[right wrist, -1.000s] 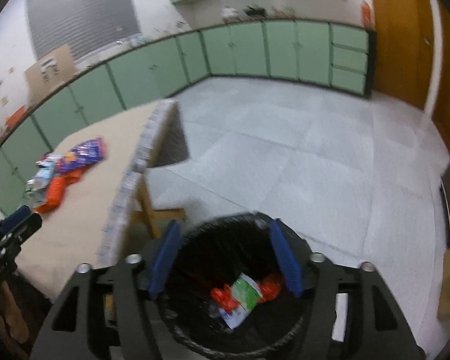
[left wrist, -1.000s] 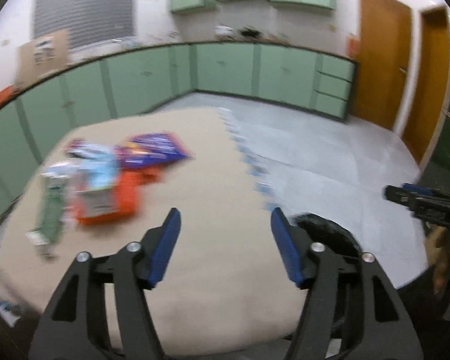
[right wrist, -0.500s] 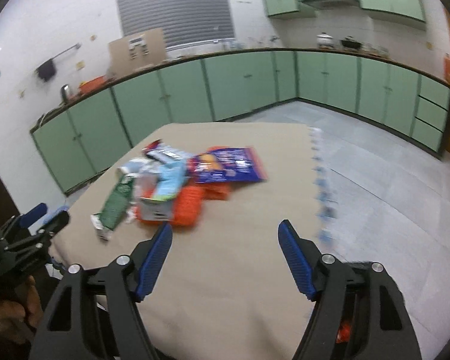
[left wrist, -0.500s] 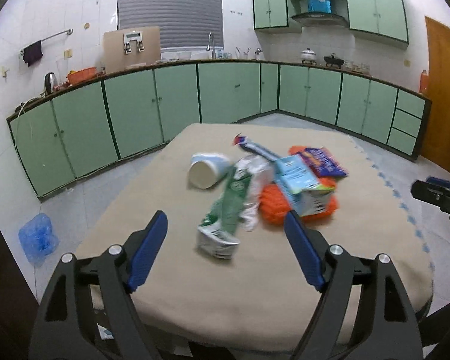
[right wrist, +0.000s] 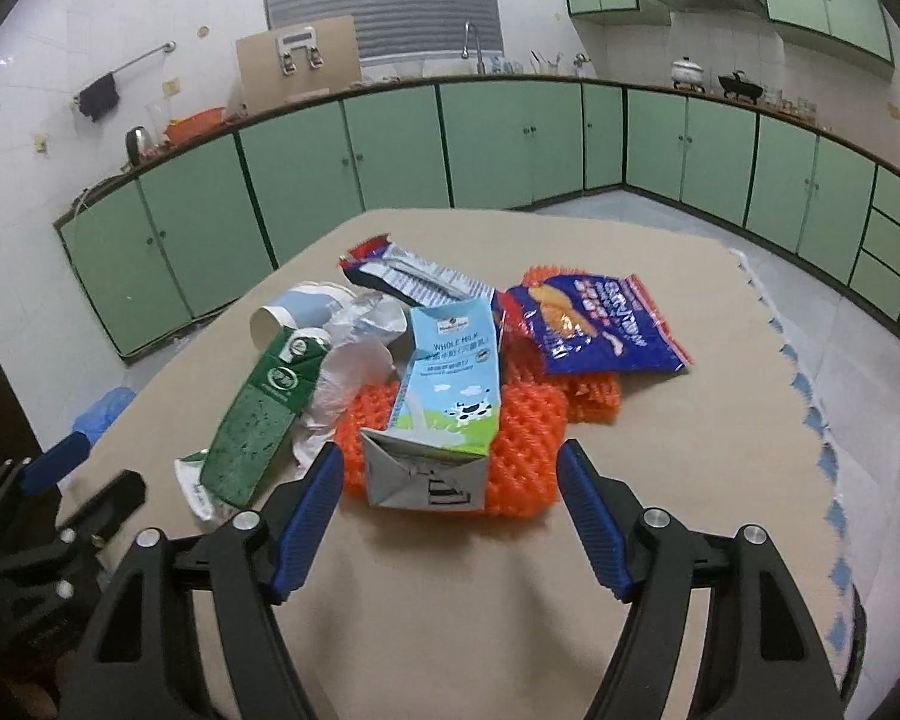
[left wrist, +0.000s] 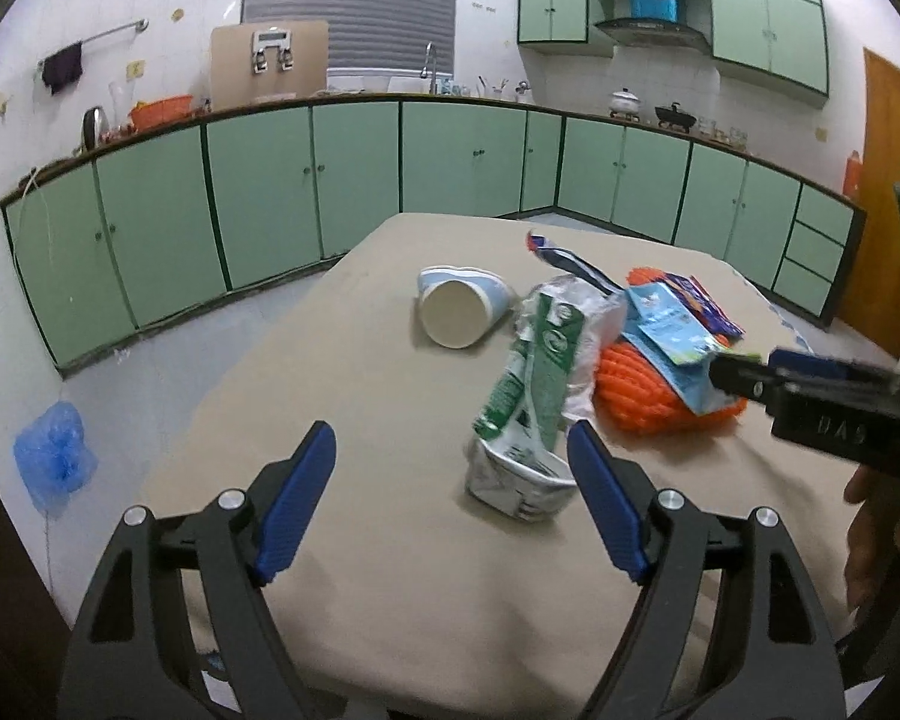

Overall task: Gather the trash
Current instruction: 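Return both tools to the table and grasp the blue milk carton with the right tool, then grasp the green milk carton with the left tool while the right tool holds the blue carton, then carry both cartons over the black bin and release them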

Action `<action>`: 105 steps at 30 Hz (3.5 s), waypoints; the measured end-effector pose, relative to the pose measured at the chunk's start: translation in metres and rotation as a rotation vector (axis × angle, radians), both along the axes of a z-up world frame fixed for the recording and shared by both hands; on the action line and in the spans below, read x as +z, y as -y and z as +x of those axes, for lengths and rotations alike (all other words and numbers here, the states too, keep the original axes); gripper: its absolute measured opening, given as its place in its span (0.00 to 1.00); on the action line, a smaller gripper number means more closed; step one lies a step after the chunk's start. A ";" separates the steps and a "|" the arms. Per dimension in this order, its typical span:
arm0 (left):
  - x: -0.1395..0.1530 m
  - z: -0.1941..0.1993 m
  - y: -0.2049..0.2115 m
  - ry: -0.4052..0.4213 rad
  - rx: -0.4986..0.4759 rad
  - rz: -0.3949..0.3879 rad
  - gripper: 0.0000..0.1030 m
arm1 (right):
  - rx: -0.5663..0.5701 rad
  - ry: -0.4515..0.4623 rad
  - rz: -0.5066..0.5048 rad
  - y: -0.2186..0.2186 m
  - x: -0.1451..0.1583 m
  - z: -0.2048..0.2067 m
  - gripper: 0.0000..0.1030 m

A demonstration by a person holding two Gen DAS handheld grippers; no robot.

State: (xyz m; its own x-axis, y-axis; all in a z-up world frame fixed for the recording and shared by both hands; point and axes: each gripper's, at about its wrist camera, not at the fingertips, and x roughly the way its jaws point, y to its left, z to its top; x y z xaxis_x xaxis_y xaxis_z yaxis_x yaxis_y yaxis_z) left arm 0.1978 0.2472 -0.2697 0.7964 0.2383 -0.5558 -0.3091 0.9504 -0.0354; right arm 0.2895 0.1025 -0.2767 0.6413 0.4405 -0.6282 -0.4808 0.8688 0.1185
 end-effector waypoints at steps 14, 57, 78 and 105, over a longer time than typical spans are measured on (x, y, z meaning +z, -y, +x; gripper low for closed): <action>-0.012 0.013 0.017 -0.025 -0.080 0.005 0.72 | 0.000 0.000 0.033 0.013 -0.002 0.007 0.44; 0.044 -0.013 0.069 0.025 -0.076 -0.011 0.41 | -0.109 0.079 0.103 0.158 0.061 -0.055 0.44; 0.038 0.043 0.299 -0.009 -0.567 -0.016 0.41 | -0.455 0.004 0.083 0.346 0.027 -0.087 0.44; -0.089 0.113 0.431 -0.340 -0.701 0.056 0.42 | -0.490 -0.378 0.112 0.430 -0.105 -0.038 0.48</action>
